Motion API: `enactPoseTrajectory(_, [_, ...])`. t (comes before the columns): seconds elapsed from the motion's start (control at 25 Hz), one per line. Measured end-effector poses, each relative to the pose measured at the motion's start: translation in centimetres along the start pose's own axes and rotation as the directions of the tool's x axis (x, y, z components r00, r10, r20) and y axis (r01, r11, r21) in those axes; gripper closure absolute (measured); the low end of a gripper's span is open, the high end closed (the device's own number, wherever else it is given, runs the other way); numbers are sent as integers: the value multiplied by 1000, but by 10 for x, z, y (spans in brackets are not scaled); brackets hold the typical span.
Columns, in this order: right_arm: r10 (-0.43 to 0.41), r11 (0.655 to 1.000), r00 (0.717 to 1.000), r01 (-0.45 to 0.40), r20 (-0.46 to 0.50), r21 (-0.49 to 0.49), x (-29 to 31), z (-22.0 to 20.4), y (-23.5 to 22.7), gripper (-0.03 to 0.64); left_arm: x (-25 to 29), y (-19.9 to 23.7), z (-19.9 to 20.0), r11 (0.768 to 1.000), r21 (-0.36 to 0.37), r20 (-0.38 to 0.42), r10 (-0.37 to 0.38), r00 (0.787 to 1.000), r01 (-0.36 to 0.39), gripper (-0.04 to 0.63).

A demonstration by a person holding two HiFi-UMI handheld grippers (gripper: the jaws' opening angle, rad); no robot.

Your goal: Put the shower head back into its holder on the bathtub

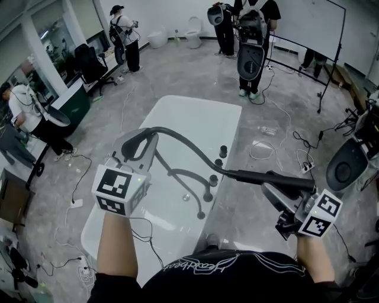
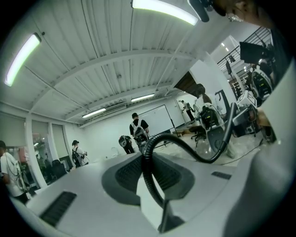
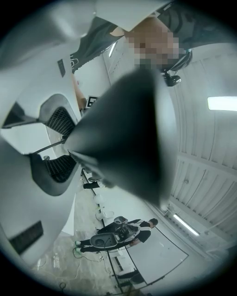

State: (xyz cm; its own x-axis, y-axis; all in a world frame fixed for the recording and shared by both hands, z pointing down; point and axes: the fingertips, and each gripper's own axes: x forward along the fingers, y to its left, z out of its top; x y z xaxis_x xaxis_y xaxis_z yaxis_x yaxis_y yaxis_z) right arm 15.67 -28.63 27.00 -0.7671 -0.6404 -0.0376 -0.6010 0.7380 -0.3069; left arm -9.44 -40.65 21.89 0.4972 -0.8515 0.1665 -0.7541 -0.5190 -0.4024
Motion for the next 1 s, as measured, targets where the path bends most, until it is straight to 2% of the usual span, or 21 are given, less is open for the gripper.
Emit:
enactPoseTrajectory(0.16, [32, 999, 999, -32, 5, 1, -4, 1, 3, 483, -11, -1, 4, 1000, -2, 1, 27, 1000, -27, 531])
enactPoseTrajectory(0.32, [31, 999, 999, -30, -12, 14, 7, -16, 5, 483, -18, 1, -21, 999, -26, -18, 28, 999, -28, 531])
enactPoseTrajectory(0.52, [27, 999, 999, -26, -37, 32, 2, -38, 11, 483, -29, -16, -45, 998, -59, -36, 18, 999, -21, 531])
enactPoseTrajectory(0.76, [-3, 997, 998, 7, -56, 75, -19, -64, 15, 483, -44, -46, -77, 987, -158, -68, -4, 998, -7, 531])
enactPoseTrajectory(1.0, [-56, 993, 996, 62, -67, 101, -47, -80, 15, 483, -48, -85, -115, 978, -207, -110, -49, 993, 25, 531])
